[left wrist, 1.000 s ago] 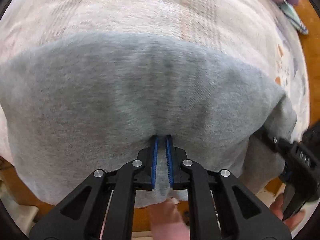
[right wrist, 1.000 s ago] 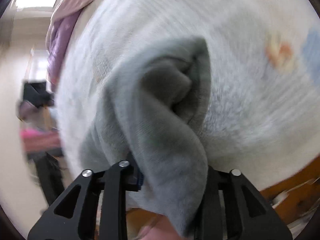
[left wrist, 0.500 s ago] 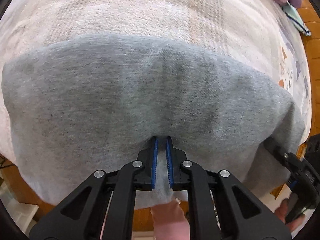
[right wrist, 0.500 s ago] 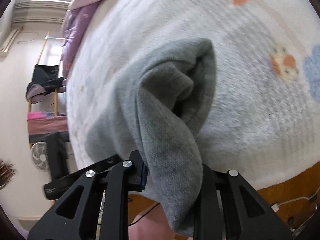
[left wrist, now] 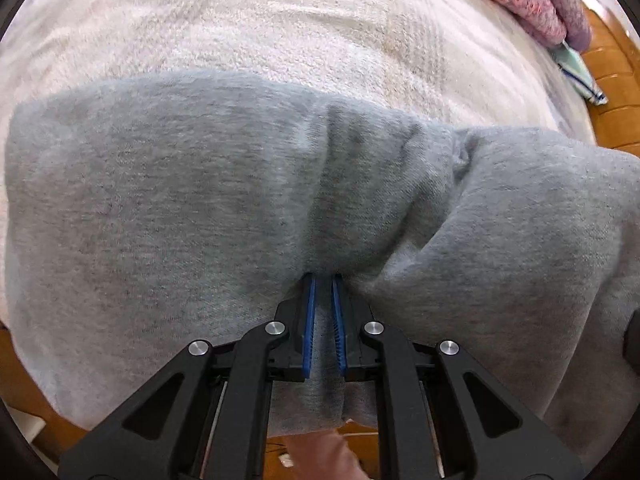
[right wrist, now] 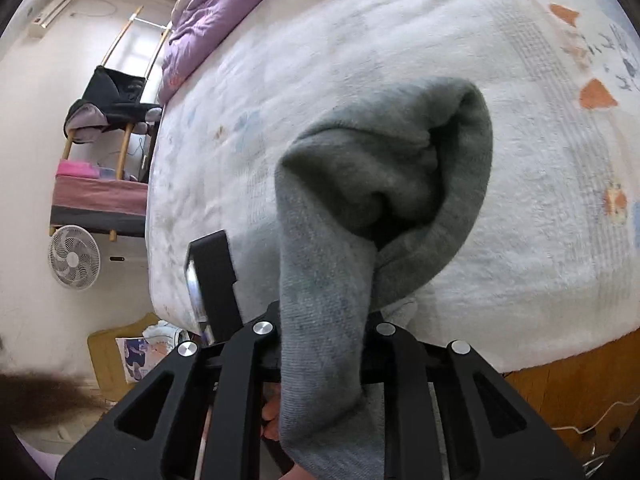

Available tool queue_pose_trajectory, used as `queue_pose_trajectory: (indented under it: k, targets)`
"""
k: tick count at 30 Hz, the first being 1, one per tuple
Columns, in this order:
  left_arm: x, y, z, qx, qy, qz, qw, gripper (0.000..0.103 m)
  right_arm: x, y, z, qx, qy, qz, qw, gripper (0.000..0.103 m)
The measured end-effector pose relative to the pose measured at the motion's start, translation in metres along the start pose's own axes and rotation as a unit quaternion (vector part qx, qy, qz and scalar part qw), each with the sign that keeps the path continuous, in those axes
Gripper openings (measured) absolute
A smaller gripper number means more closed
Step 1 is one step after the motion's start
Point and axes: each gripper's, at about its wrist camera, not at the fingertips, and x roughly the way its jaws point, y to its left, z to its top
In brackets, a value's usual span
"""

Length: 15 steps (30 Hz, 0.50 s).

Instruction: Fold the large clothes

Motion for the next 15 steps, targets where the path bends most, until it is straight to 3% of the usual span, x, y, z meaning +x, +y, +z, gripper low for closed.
queue_pose_trajectory:
  k: [4, 7, 11, 15]
  targets:
    - [0.002, 0.031, 0.009, -0.004, 0.040, -0.037, 0.9985, 0.011, -0.006, 0.030, -0.004, -0.021, 0.000, -0.036, 0.999, 0.015]
    - [-0.019, 0.043, 0.019, 0.024, 0.048, -0.008, 0.9985, 0.011, -0.001, 0.061, -0.011, -0.031, 0.011, -0.046, 0.998, 0.015]
    - [-0.083, 0.086, 0.033, 0.037, 0.013, 0.011, 0.9992, 0.011, 0.021, 0.106, -0.019, -0.042, 0.022, -0.069, 0.997, 0.015]
    - [-0.123, 0.138, 0.040, 0.038, -0.011, 0.065, 0.9971, 0.012, 0.078, 0.141, -0.028, -0.055, 0.057, -0.070, 0.994, 0.015]
